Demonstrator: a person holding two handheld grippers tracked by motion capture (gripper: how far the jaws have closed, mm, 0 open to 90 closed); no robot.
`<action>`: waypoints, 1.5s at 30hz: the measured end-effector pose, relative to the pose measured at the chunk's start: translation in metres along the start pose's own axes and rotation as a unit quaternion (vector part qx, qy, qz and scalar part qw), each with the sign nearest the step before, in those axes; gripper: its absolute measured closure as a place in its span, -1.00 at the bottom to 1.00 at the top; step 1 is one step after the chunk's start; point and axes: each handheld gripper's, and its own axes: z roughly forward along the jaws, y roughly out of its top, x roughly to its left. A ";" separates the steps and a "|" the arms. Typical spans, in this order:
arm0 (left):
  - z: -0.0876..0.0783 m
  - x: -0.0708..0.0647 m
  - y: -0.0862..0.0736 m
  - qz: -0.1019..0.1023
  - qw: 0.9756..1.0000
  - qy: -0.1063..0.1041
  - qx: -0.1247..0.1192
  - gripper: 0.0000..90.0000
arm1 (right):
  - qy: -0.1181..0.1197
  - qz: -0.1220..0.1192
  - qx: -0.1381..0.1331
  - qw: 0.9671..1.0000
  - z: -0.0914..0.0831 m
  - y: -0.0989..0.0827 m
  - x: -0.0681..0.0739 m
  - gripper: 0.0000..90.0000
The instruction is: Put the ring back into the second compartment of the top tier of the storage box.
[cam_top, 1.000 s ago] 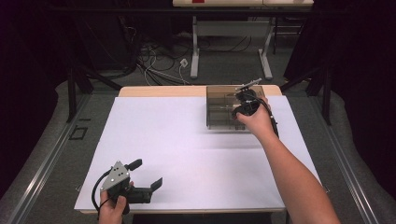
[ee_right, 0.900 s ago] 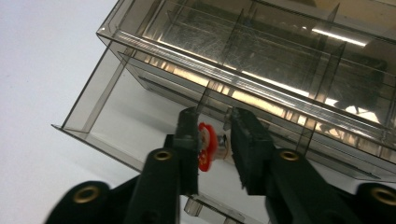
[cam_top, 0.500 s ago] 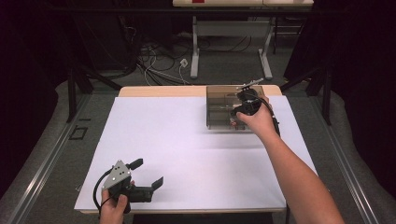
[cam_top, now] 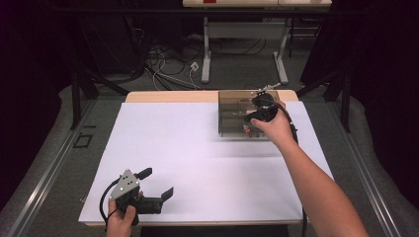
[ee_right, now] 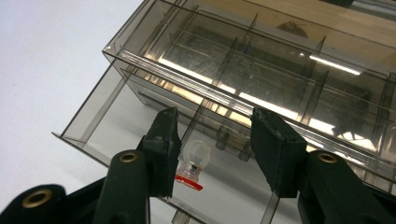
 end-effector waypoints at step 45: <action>0.000 -0.001 0.000 0.003 1.000 -0.003 0.004 -1.00 | 0.074 -0.074 -0.118 0.988 -0.054 -0.039 0.033 -0.51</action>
